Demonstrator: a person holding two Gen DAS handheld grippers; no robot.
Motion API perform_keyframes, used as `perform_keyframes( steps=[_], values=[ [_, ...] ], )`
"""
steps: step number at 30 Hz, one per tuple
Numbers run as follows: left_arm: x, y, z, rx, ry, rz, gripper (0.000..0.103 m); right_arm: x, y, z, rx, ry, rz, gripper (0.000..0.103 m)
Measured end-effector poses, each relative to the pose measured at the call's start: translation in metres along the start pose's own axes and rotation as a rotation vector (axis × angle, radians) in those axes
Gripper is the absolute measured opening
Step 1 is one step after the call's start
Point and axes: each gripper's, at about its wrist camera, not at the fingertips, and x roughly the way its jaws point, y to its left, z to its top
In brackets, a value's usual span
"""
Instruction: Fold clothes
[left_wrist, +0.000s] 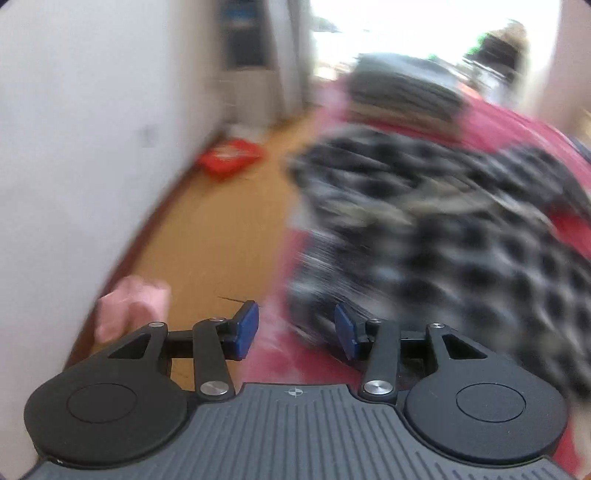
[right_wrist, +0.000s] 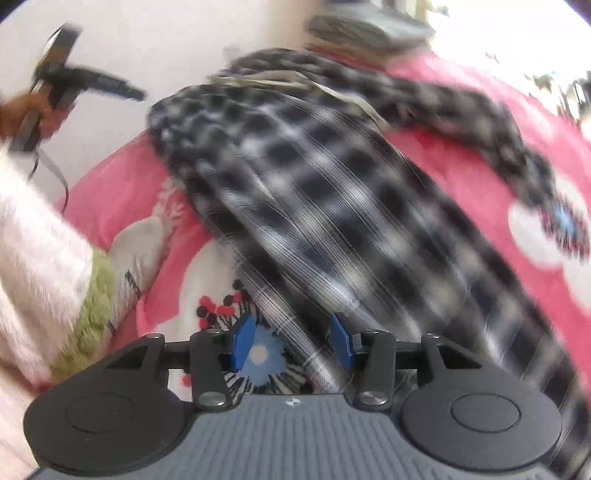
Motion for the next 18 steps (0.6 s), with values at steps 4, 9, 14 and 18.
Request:
perform_keyframes(
  steps=[4,9,14,18],
  values=[
    [0.014,-0.028,-0.012,-0.004,0.144,-0.206,0.046,0.003,0.028,-0.008,-0.354,-0.075,-0.032,0.048],
    [0.037,0.000,-0.020,-0.371,0.181,-0.289,0.046,0.020,0.047,-0.017,-0.615,-0.085,-0.028,0.040],
    [0.044,0.021,-0.027,-0.544,0.150,-0.276,0.045,0.041,0.044,-0.015,-0.579,-0.038,-0.038,0.038],
    [0.054,0.010,-0.029,-0.547,0.146,-0.263,0.027,0.056,0.043,-0.014,-0.592,-0.011,-0.047,0.011]
  ],
)
